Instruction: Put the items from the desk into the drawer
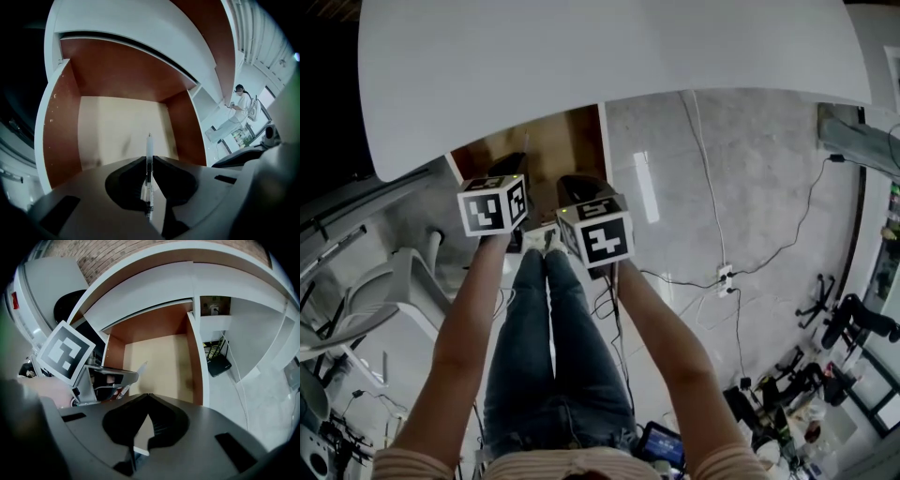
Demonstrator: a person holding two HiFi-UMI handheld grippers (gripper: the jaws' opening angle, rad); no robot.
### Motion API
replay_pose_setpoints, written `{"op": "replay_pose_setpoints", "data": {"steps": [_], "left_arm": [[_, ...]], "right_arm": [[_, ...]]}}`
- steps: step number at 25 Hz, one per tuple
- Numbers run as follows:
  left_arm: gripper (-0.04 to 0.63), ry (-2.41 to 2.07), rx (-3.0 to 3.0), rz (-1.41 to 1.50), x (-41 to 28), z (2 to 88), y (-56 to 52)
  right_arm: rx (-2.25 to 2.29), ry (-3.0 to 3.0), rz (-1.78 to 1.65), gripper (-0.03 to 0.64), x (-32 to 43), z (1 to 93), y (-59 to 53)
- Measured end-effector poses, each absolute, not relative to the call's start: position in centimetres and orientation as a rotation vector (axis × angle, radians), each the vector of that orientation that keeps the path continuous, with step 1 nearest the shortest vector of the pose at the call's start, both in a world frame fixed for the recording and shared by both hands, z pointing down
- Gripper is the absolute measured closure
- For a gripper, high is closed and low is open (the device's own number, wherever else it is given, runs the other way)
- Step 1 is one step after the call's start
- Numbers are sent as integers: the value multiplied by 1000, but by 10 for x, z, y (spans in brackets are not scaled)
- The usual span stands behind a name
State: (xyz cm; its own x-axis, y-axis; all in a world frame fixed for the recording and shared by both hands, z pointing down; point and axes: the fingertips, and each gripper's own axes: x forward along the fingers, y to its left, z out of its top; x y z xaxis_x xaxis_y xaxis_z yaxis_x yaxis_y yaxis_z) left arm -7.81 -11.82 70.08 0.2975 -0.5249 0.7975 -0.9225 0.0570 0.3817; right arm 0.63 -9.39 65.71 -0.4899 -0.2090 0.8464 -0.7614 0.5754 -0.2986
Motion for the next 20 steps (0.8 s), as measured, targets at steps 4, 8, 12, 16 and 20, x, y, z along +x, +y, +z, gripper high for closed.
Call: {"op": "replay_pose_setpoints", "data": {"steps": [4, 8, 12, 16, 20], "left_arm": [[548, -1417, 1529, 426, -89, 719, -125], [548, -1491, 1443, 392, -99, 712, -134], [548, -1528, 1391, 345, -103, 718, -139], [548, -1544, 1353, 307, -107, 721, -140], [548, -1533, 1339, 288, -112, 728, -139]], "right_arm": [[730, -2014, 863, 600, -8, 661, -104], [696, -2022, 839, 600, -14, 662, -112], [666, -2027, 813, 600, -17, 668, -117], [636, -2006, 840, 600, -19, 677, -113], [616, -2003, 823, 600, -26, 682, -113]]}}
